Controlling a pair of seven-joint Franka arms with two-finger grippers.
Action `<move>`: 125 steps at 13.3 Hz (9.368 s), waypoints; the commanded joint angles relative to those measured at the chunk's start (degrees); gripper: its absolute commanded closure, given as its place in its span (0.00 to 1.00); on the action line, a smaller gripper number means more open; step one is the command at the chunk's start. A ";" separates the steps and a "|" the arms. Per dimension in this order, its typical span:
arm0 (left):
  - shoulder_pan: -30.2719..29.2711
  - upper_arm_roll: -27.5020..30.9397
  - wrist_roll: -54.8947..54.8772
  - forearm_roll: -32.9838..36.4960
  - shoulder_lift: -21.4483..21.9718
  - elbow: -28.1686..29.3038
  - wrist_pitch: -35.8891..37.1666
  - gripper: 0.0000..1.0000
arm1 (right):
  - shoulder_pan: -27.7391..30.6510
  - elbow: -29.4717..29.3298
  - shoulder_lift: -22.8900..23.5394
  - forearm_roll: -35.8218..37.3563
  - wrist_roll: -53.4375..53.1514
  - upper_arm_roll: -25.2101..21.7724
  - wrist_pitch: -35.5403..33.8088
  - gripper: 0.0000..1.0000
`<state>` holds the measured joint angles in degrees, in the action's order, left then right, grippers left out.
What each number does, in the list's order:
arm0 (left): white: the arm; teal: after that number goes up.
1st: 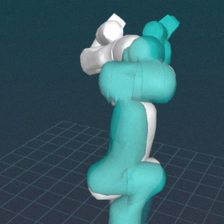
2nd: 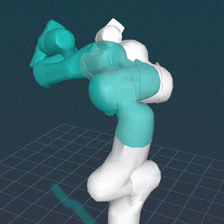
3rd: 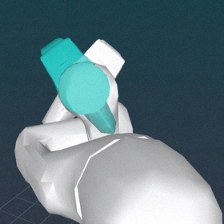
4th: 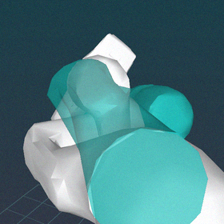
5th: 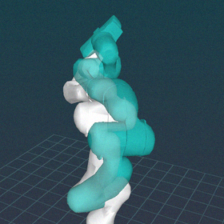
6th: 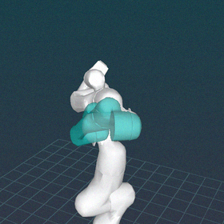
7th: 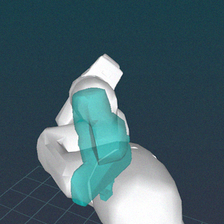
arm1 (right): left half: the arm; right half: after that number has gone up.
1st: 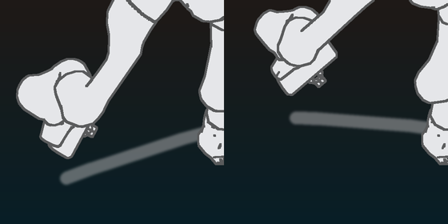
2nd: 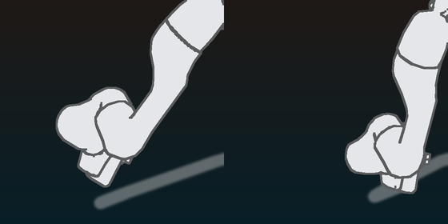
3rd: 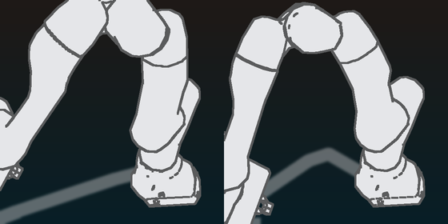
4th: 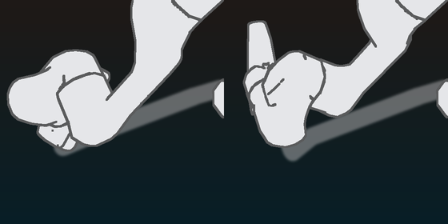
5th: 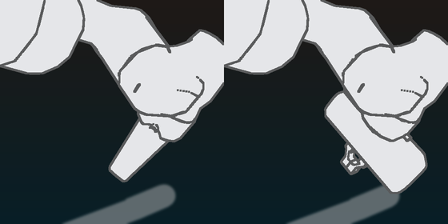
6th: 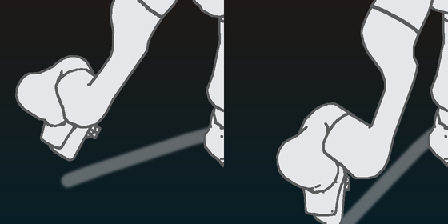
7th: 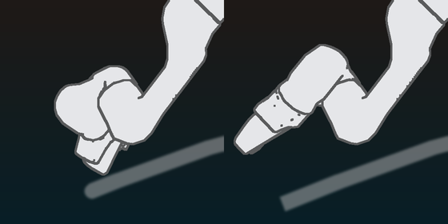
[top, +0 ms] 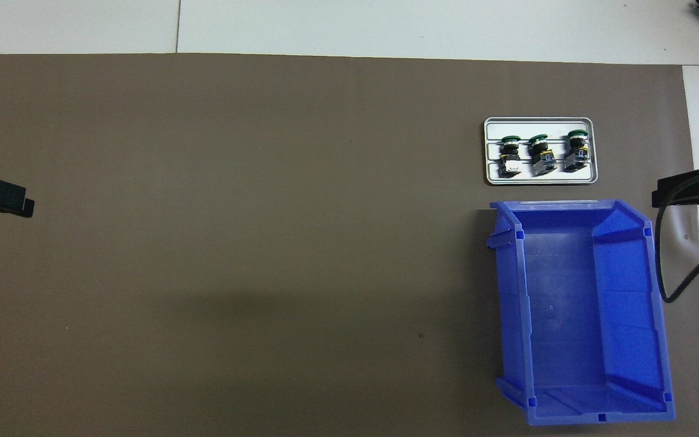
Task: Place and press button with both arms
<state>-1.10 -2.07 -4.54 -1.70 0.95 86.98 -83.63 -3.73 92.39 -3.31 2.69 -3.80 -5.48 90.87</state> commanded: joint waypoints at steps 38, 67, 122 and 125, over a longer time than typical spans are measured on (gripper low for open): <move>-0.39 -0.30 0.06 0.82 1.51 1.61 -0.22 0.00 | 0.22 6.14 33.89 -6.39 14.61 0.47 47.21 0.02; -0.39 -0.30 0.06 0.82 1.51 1.61 -0.22 0.00 | -29.03 -10.48 30.38 4.24 -103.28 0.03 27.88 1.00; 32.64 -1.09 -40.04 -2.43 -19.20 16.13 -42.40 0.03 | 1.27 1.73 -1.08 -0.76 1.08 -0.24 -0.61 0.00; 34.23 -1.00 -37.65 -2.08 -22.66 13.39 -43.63 0.03 | 1.88 1.48 -0.91 -1.29 1.34 -0.23 -0.69 0.00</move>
<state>31.73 -4.25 -43.38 -3.76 -19.21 103.30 -126.71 -2.68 92.88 -3.24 2.60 -4.12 -5.78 90.41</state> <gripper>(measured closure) 0.026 0.000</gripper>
